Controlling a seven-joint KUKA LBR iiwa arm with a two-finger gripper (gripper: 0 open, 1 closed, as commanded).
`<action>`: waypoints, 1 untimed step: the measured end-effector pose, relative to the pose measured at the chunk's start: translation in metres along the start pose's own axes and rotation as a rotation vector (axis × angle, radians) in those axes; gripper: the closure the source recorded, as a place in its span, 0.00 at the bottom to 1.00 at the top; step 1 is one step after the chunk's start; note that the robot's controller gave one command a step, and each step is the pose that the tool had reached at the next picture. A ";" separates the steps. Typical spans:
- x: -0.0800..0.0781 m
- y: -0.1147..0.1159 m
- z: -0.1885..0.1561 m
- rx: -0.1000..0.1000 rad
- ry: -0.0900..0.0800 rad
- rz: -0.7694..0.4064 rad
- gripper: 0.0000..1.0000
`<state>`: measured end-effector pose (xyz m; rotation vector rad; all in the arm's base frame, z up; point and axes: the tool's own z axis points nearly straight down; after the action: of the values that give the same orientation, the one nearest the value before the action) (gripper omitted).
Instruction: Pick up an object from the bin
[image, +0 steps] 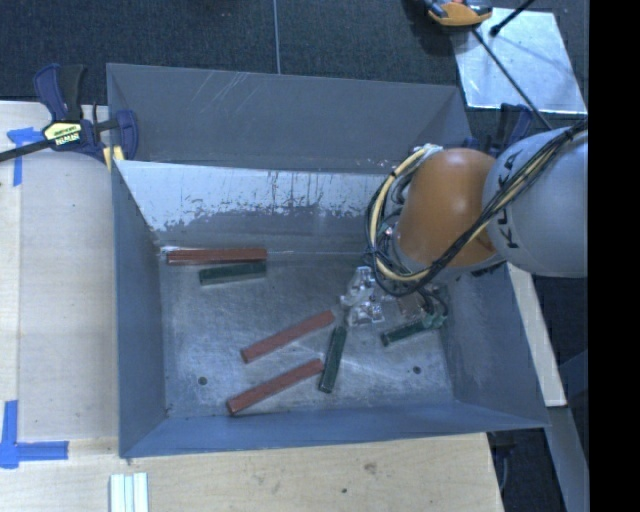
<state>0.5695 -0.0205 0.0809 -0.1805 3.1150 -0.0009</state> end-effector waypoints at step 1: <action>0.004 0.000 0.003 -0.002 0.017 -0.001 0.00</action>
Offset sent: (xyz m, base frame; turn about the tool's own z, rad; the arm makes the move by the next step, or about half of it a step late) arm 0.0000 0.0000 0.0000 0.0000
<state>0.5653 -0.0208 0.0773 -0.1828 3.1320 -0.0001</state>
